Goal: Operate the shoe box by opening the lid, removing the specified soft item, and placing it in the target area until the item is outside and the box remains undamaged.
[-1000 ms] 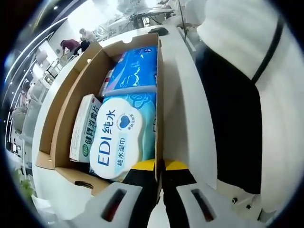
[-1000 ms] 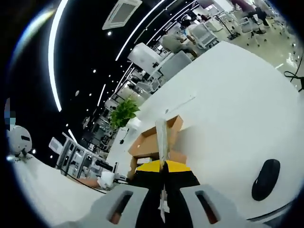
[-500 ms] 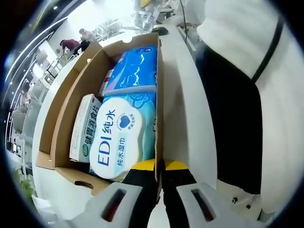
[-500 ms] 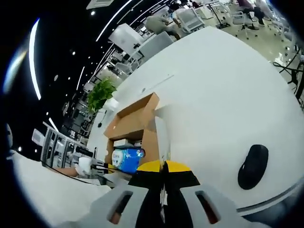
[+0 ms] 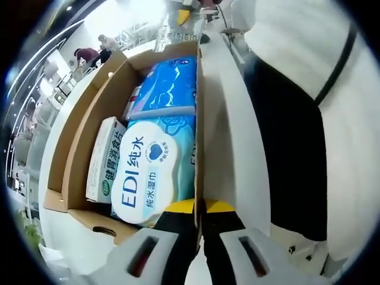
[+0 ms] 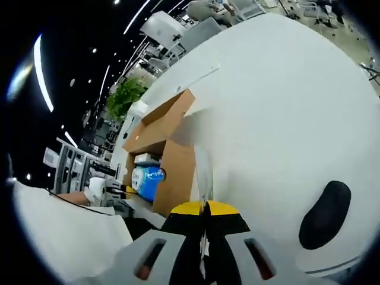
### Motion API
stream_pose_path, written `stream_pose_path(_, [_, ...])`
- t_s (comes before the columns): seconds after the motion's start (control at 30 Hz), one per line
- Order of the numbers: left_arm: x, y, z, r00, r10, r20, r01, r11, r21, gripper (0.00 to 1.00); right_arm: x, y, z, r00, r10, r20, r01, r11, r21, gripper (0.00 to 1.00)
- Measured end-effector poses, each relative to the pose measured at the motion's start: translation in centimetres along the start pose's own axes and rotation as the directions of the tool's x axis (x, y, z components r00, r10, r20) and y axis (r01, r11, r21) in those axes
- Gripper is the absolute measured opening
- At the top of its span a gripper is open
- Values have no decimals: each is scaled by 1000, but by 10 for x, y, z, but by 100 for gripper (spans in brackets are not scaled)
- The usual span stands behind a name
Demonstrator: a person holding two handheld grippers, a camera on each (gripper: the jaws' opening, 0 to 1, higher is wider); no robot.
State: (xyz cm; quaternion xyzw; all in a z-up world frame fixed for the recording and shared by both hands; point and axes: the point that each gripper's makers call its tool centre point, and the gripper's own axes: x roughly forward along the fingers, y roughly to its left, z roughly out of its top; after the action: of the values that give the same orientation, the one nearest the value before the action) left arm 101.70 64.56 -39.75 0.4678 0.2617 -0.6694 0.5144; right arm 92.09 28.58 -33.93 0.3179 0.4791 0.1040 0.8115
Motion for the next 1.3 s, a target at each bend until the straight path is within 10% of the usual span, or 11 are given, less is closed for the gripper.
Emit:
stream_pose_path(0.67, [1,1,-2,1000,17,5,-17,1000,-2,3,17,3,4,999,19,26,-21,998,67,0])
stream_pose_path(1.3, [0,0,-1,1000,18,6,-18,1000,0,3,20,-17,2,994,-104,-23,104,995,-6,0])
